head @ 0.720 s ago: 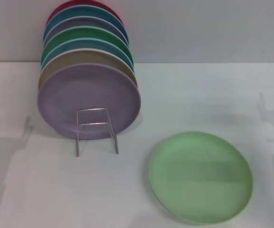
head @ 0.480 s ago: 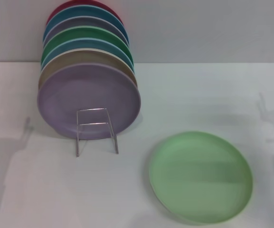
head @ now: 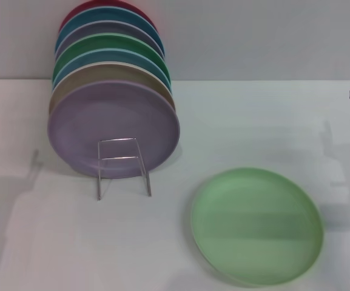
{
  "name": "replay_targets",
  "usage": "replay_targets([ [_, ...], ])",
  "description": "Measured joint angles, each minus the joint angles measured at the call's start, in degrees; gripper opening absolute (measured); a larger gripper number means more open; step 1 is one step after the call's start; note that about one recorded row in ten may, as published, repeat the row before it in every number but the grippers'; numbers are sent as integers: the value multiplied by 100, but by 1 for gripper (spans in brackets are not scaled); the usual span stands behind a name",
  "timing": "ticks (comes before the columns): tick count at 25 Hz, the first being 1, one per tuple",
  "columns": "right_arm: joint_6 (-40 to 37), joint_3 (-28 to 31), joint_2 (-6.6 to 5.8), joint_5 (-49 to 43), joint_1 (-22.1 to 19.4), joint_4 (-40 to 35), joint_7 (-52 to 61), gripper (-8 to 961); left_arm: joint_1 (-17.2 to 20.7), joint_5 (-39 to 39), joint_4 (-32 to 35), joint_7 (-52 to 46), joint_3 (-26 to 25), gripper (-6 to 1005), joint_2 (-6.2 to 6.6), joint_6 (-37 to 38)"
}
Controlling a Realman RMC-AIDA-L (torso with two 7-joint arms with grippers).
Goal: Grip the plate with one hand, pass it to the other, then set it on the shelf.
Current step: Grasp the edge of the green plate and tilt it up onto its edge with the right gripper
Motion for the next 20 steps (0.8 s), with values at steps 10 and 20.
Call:
replay_targets([
  [10,1370,556,-287,-35,-227,1661,-31,629,111,4,0,0,-1,827,12,125],
  [20,4349,1863,-752,-305,-536,3311,-432,630,149,1,58,0,-1,825,17,199],
])
